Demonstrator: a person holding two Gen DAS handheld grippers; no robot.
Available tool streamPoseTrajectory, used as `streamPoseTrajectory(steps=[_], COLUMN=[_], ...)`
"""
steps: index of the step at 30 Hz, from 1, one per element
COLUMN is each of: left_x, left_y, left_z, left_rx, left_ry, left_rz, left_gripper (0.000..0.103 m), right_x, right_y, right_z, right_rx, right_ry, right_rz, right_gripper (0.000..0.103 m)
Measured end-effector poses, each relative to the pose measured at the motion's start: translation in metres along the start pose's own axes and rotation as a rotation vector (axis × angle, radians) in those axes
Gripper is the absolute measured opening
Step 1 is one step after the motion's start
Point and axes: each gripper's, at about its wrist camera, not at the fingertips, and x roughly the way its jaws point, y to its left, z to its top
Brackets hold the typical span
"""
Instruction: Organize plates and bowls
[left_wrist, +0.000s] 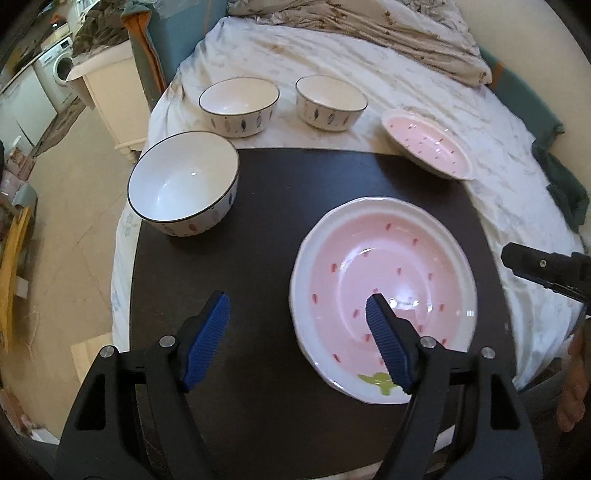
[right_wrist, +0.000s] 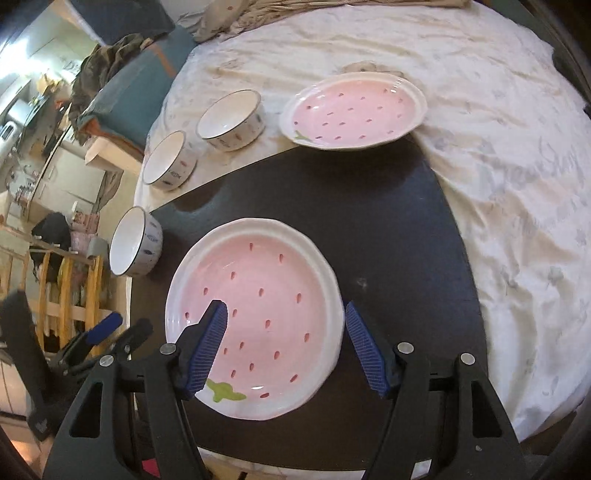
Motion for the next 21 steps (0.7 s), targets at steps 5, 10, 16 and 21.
streamPoseTrajectory(steps=[5, 10, 16, 21], left_x=[-0.008, -0.001, 0.017, 0.042], left_y=[-0.015, -0.020, -0.022, -0.038], left_z=[0.010, 0.043, 0.081, 0.111], left_rx=[0.051, -0.004, -0.112, -0.135], left_ry=[-0.029, -0.025, 0.020, 0.069], left_rz=[0.007, 0.010, 0.002, -0.007], left_gripper=[0.073, 0.074, 0.074, 0.074], right_x=[-0.014, -0.021, -0.021, -0.013], right_y=[-0.004, -0.006, -0.029, -0.061], right_z=[0.003, 0.033, 0.072, 0.103], right_rx=[-0.014, 0.012, 0.048, 0.133], right_ry=[-0.010, -0.036, -0.097, -0.119], right_rz=[0.006, 0.068, 0.083, 0.089], right_gripper=[0.070, 0.070, 0.070, 0.071])
